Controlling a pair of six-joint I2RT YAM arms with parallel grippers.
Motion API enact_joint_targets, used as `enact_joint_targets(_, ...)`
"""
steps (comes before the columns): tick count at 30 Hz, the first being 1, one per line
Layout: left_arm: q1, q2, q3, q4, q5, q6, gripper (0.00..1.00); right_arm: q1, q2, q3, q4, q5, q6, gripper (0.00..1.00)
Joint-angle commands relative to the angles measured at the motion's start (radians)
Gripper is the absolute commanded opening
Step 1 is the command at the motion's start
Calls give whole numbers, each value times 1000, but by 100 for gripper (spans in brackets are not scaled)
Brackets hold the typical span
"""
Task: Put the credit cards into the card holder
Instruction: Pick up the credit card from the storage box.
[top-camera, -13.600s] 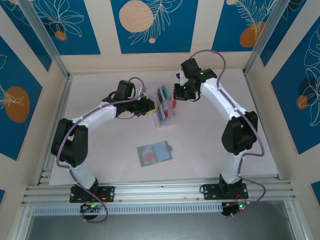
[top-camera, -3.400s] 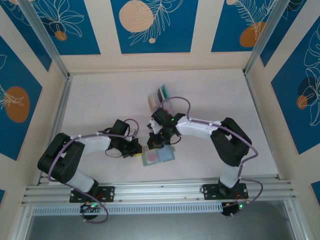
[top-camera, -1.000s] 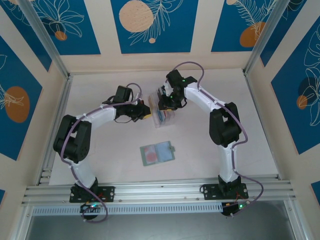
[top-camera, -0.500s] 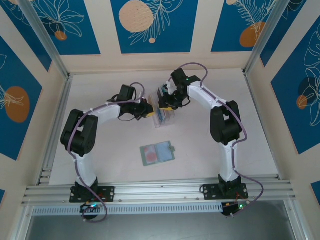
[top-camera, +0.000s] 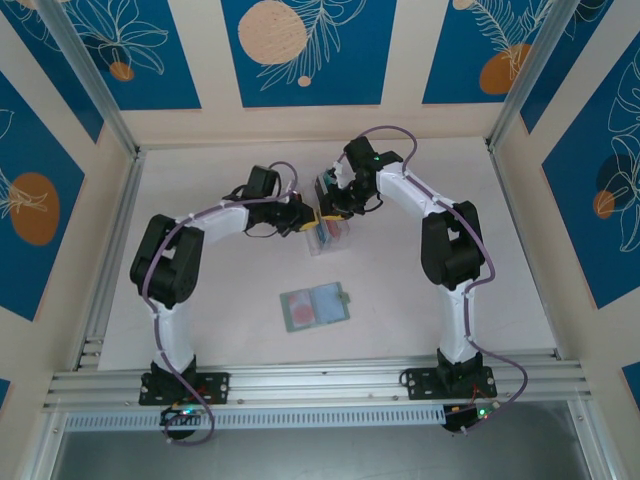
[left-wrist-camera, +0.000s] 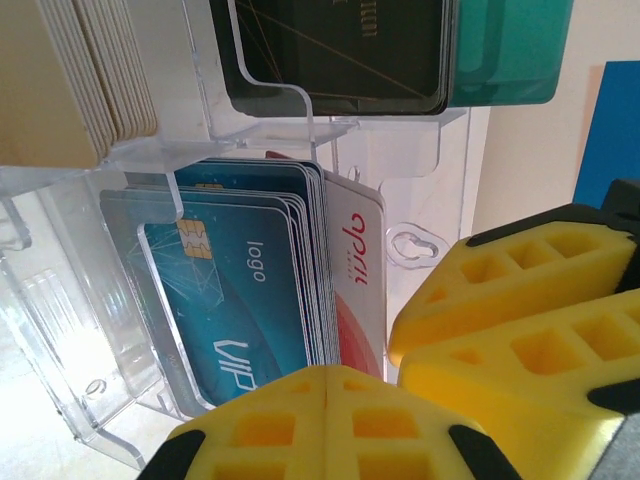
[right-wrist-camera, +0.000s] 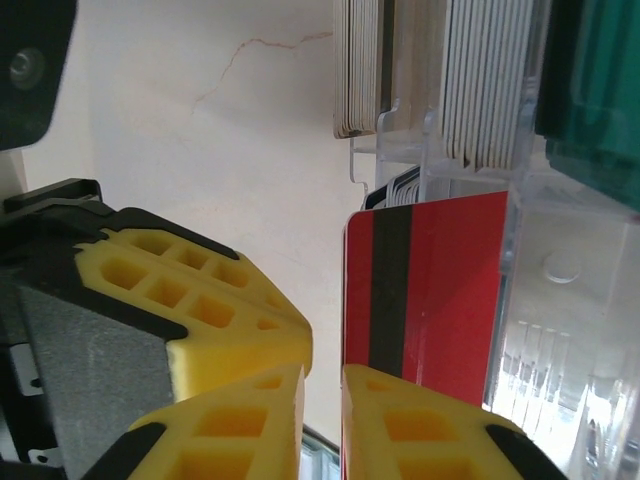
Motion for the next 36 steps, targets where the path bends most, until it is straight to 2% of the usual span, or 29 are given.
enact_joint_targets(1,-12,19,31,11,21,-9,3,-4,-20,-14,-18,-19,-1,16)
enact_joint_targets(3,-14,22,33,12,21,-10,3,-3,-20,-8,-29,7,-7,16)
enact_joint_targets(6,-14,24,38,10,16,-13,3,4,-15,1,-47,41,-14,25)
enact_joint_targets(13,-12,48,55,18,14,-30,3,23,17,26,-70,63,-22,27)
enact_joint_targets(21,-12,53,53,26,16,-32,3,24,21,42,-89,81,-26,17)
enact_joint_targets(26,-11,55,55,19,14,-26,3,21,-4,43,-101,89,-30,7)
enact_joint_targets(33,-18,29,92,-60,-15,29,3,10,-61,33,-122,139,-33,0)
enact_joint_targets(36,-29,24,112,-80,-18,40,3,-1,-83,28,-124,159,-32,0)
